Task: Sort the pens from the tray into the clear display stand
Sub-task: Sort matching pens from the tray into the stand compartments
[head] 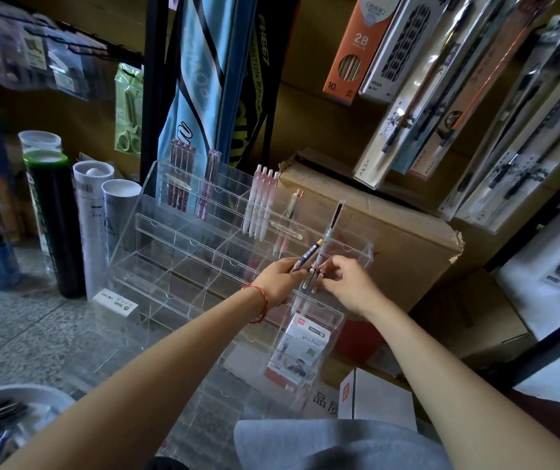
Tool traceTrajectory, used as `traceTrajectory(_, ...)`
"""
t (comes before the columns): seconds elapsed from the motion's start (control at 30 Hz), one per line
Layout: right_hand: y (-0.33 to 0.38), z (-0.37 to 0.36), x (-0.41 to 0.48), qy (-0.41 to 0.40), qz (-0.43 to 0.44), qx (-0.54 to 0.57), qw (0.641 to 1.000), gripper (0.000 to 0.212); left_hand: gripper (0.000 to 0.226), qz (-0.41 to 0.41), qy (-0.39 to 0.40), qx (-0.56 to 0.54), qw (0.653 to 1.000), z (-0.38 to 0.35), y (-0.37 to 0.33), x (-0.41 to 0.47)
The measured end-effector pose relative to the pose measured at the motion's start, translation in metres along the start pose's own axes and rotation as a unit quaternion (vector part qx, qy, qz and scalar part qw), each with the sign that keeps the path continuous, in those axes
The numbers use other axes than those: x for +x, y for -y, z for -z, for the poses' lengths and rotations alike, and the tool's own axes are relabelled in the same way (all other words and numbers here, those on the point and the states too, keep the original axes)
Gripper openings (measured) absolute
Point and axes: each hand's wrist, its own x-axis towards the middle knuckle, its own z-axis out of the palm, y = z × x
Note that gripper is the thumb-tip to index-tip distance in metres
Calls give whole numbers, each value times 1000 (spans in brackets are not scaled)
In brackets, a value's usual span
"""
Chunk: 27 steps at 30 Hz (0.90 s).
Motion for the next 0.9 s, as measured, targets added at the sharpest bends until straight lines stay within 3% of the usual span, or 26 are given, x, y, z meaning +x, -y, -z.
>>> traceTrajectory(0.27,3,-10,7,-51,-27,56,997,24,34,-12,0,-7,1000,0,-3,-1)
traceTrajectory(0.4,3,-12,5,-64,-19,42,997,24,21,-28,-2,-15,1000,-1,-2,-3)
traceTrajectory(0.5,6,-7,3,-35,-19,23,999,25,18,-58,-124,26,990,-1,1,3)
traceTrajectory(0.57,13,4,3,-68,3,23,997,32,21,-72,-212,18,974,1,-1,5)
traceTrajectory(0.67,34,23,0,-121,39,81,989,25,32,-58,-154,-56,985,6,-11,3)
traceTrajectory(0.77,50,26,-9,-54,42,177,982,24,42,10,-65,-172,983,1,-19,-5)
traceTrajectory(0.9,58,24,-15,15,7,303,953,26,30,-4,-69,-192,979,-11,-18,-9)
